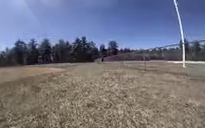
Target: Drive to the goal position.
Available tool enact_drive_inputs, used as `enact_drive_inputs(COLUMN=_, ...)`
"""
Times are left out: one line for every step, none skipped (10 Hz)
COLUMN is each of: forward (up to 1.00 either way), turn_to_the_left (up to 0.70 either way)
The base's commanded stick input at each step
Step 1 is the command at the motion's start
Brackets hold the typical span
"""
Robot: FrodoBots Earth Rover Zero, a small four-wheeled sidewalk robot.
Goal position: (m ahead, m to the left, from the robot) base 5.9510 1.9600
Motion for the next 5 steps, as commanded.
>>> enact_drive_inputs(forward=0.70, turn_to_the_left=0.00)
enact_drive_inputs(forward=0.70, turn_to_the_left=0.00)
enact_drive_inputs(forward=0.70, turn_to_the_left=0.00)
enact_drive_inputs(forward=0.70, turn_to_the_left=0.00)
enact_drive_inputs(forward=0.70, turn_to_the_left=0.00)
